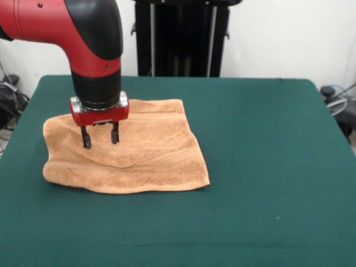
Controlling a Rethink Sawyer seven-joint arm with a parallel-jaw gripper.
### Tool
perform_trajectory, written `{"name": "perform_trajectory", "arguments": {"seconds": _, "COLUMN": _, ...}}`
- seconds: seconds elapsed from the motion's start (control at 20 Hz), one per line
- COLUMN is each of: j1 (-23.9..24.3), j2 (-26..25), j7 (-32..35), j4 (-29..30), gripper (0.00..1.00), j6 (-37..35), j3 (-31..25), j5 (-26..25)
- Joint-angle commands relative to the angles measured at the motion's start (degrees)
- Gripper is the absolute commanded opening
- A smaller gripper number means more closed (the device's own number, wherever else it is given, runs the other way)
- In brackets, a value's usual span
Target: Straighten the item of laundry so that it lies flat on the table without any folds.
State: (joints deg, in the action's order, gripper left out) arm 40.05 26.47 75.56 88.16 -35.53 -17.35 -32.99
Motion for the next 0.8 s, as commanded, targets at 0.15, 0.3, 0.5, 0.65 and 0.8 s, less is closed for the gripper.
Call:
{"name": "perform_trajectory", "arguments": {"seconds": 0.15, "j1": 2.13, "j2": -3.01, "j7": -2.18, "j4": -2.46, "gripper": 1.00, "j6": 1.03, "j3": -1.61, "j5": -2.10}}
{"name": "perform_trajectory", "arguments": {"seconds": 0.3, "j1": 2.32, "j2": -3.03, "j7": -2.48, "j4": -3.41, "gripper": 1.00, "j6": 0.15, "j3": -1.61, "j5": -1.93}}
{"name": "perform_trajectory", "arguments": {"seconds": 0.5, "j1": 2.86, "j2": -2.14, "j7": -3.33, "j4": -3.72, "gripper": 1.00, "j6": -1.39, "j3": -2.32, "j5": -1.11}}
{"name": "perform_trajectory", "arguments": {"seconds": 0.65, "j1": 3.09, "j2": -1.89, "j7": -3.84, "j4": -4.07, "gripper": 1.00, "j6": -2.12, "j3": -2.78, "j5": -0.76}}
{"name": "perform_trajectory", "arguments": {"seconds": 0.8, "j1": 3.48, "j2": -2.02, "j7": -4.65, "j4": -4.96, "gripper": 1.00, "j6": -3.12, "j3": -3.02, "j5": -0.62}}
